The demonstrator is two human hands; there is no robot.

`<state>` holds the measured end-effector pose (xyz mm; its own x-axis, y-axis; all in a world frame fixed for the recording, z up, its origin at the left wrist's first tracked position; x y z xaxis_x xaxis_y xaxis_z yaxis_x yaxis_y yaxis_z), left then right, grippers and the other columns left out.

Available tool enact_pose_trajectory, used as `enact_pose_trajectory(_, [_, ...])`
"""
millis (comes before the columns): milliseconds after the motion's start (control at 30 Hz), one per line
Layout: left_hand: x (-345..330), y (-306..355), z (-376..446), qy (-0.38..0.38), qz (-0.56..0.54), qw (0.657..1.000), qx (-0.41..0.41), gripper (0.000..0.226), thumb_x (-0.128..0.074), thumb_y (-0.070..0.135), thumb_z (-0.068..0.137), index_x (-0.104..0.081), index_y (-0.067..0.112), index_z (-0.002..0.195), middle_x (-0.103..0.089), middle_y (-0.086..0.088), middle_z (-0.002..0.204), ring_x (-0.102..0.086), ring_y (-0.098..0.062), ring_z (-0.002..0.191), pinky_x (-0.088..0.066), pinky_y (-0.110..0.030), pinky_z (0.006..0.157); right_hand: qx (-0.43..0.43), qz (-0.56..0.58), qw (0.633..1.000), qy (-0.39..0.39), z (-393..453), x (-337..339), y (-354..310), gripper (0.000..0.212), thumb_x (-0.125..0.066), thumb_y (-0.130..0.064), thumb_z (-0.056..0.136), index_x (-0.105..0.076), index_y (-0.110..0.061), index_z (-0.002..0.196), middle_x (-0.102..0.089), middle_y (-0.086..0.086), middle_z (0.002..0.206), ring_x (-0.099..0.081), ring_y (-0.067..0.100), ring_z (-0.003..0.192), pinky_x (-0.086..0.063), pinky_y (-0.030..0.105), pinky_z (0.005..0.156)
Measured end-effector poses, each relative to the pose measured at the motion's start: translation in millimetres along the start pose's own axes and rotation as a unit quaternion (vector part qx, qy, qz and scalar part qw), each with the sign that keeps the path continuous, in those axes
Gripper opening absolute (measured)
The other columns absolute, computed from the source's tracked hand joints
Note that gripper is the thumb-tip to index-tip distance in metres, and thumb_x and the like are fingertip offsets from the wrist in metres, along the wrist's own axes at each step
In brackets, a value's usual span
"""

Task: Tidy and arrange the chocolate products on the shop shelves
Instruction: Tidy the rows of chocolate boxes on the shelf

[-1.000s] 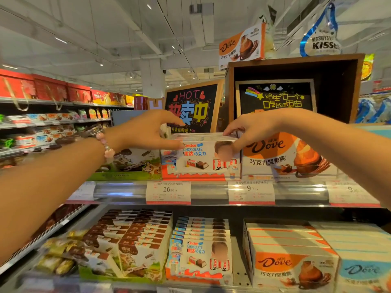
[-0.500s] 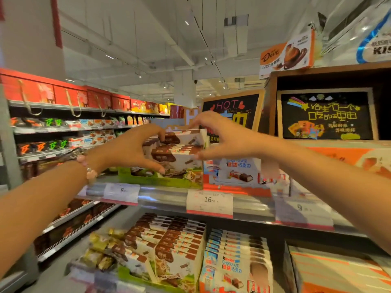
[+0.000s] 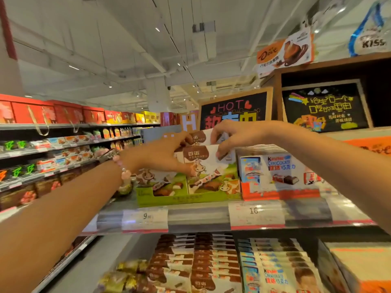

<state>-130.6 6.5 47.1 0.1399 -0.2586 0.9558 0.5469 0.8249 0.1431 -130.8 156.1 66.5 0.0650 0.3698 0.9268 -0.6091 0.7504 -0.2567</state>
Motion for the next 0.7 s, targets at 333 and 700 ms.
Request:
enact_pose_trajectory(333, [-5, -4, 0, -0.026, -0.083, 0.996, -0.033, 0.093, -0.067, 0.056, 0.063, -0.011, 0.047, 0.137, -0.034, 0.009, 0.145, -0.039, -0.007, 0.126, -0.035, -0.014, 0.094, -0.037, 0.067, 0.986, 0.147, 3, 1, 12, 0.027, -0.041, -0.004, 0.097, -0.061, -0.021, 0.104, -0.050, -0.002, 0.126, -0.054, 0.017, 0.110, -0.050, 0.019, 0.076])
enact_pose_trajectory(700, [-3, -7, -1, -0.014, -0.044, 0.999, -0.004, 0.110, -0.063, 0.069, 0.053, -0.015, 0.034, 0.147, -0.030, 0.016, 0.147, -0.037, -0.009, 0.130, -0.029, -0.014, 0.095, -0.008, 0.023, 0.998, 0.063, 2, -6, 12, 0.024, -0.040, -0.030, 0.098, -0.059, -0.020, 0.111, -0.060, -0.010, 0.095, -0.062, 0.016, 0.098, -0.048, 0.022, 0.071])
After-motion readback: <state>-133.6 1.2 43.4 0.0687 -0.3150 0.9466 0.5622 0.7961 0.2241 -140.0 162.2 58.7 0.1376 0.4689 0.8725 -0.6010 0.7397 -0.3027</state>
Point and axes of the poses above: each hand's wrist, its own z-axis towards the middle knuckle, its own x-axis out of the back of the hand, y = z × x, the point moved 7 cm from there along z, towards the middle knuckle
